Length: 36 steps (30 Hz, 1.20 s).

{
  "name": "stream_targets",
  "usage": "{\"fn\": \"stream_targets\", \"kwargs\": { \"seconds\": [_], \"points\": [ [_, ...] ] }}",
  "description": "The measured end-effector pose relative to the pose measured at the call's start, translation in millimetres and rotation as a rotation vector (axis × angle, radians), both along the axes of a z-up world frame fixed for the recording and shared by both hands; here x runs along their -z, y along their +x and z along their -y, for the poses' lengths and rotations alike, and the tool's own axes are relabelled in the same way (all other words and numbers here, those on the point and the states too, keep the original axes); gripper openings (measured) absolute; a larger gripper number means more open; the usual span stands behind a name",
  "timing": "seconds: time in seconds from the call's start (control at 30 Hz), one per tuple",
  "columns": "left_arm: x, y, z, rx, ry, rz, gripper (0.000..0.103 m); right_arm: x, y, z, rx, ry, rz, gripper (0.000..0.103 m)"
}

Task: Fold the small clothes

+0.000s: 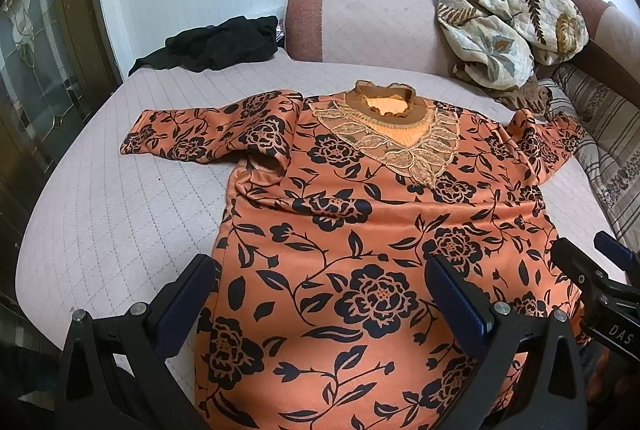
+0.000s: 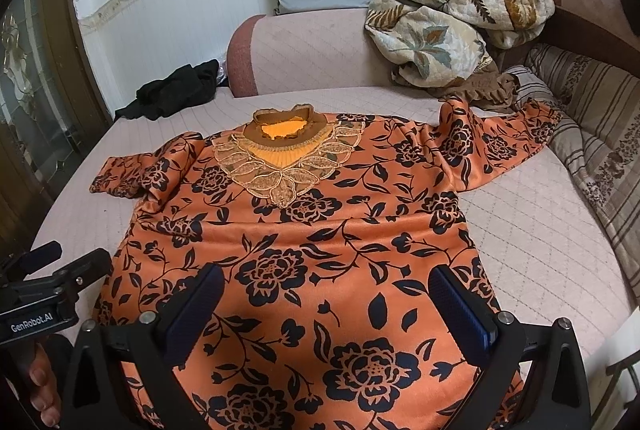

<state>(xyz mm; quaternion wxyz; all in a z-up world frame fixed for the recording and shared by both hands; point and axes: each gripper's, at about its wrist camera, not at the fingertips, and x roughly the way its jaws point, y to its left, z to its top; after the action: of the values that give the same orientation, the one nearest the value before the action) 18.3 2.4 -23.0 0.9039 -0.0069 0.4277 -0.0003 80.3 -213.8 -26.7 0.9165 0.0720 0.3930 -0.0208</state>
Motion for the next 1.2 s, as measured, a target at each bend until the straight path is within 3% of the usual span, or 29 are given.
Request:
{"fn": "stream_targets", "kwargs": {
  "seconds": [0.43,0.57,0.73,0.87,0.9,1.03,1.2],
  "points": [
    [5,8,-1,0.0,0.001,-0.014,0.103,8,6,5,-0.006,0.013,-0.014,0.103],
    [13,21,-30,-0.063,-0.021,-0.027,0.103,10,14,35,0.02,0.097,-0.011,0.103],
    [48,52,-109,-0.287,0.004,-0.105,0.103,11,38,135,0.162,0.235,0.029,0.103],
    [77,68,-170,-0.46,0.04,-0.166,0.103,39,79,248,0.333,0.377,0.022,0.101],
    [81,69,-182,-0.487,0.039,-0.169,0.103,52,92,285,0.396,0.426,0.02,0.099],
    [95,71,-213,-0.567,0.06,-0.172,0.103,80,137,378,0.553,0.481,-0.002,0.072],
    [107,75,-232,-0.614,0.044,-0.138,0.103,100,187,450,0.694,0.489,0.011,0.071]
  ]
}}
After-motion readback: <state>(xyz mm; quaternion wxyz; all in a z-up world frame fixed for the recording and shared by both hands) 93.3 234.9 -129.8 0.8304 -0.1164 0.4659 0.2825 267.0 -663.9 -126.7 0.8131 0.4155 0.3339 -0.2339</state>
